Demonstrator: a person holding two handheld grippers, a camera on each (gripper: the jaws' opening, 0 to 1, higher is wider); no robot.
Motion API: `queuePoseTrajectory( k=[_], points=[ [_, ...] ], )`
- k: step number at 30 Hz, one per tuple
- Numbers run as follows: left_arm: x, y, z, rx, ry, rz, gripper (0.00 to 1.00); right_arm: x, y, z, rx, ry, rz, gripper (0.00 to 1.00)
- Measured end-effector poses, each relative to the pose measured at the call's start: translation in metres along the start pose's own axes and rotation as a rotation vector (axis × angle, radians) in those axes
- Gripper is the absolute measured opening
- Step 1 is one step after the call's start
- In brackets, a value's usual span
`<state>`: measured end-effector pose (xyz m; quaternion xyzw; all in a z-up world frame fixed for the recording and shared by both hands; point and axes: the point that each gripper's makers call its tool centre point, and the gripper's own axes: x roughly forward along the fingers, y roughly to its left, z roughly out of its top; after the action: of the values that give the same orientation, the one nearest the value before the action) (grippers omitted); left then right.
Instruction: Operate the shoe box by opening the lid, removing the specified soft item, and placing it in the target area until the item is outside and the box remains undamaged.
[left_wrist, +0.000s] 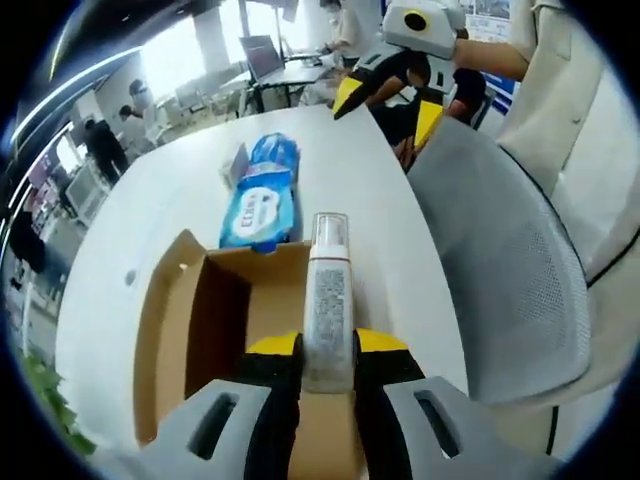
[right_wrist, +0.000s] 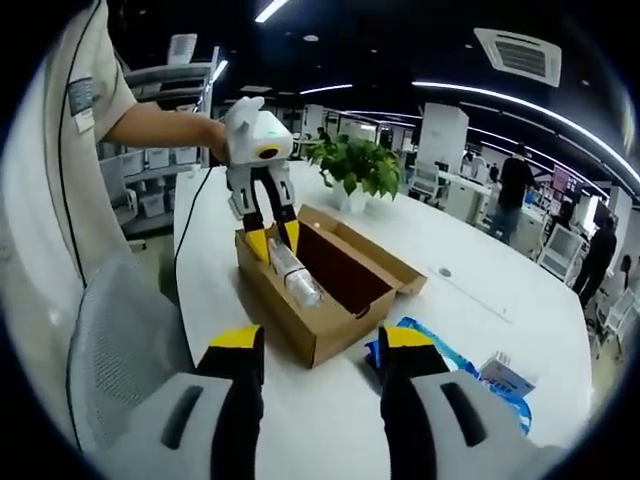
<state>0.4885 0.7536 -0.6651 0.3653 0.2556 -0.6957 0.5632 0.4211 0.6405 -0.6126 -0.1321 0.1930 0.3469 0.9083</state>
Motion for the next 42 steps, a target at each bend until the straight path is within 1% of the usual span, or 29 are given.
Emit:
queuePoseTrajectory(
  k=[5, 10, 14, 23, 28, 34, 39, 42],
  points=[
    [0.000, -0.008, 0.011, 0.013, -0.025, -0.020, 0.17, 0.005, 0.009, 0.008, -0.019, -0.016, 0.036, 0.38],
    [0.000, -0.015, 0.018, 0.025, -0.045, -0.046, 0.17, 0.012, 0.019, 0.009, -0.040, -0.017, 0.075, 0.36],
    [0.000, -0.021, 0.023, 0.031, -0.060, -0.065, 0.17, 0.015, 0.023, 0.010, -0.047, -0.016, 0.095, 0.34],
    [-0.003, -0.033, 0.039, 0.049, -0.109, -0.098, 0.17, 0.021, 0.026, 0.008, -0.045, -0.014, 0.120, 0.32],
    [-0.005, -0.037, 0.051, 0.056, -0.154, -0.117, 0.17, 0.022, 0.025, 0.009, -0.042, -0.018, 0.124, 0.30],
    [-0.007, -0.038, 0.059, 0.063, -0.196, -0.121, 0.17, 0.022, 0.027, 0.009, -0.042, -0.019, 0.139, 0.23],
    [-0.006, -0.039, 0.058, 0.076, -0.203, -0.124, 0.17, 0.022, 0.028, 0.010, -0.053, -0.018, 0.144, 0.20],
    [-0.004, -0.041, 0.055, 0.082, -0.193, -0.129, 0.17, 0.021, 0.032, 0.010, -0.073, -0.011, 0.163, 0.19]
  ],
)
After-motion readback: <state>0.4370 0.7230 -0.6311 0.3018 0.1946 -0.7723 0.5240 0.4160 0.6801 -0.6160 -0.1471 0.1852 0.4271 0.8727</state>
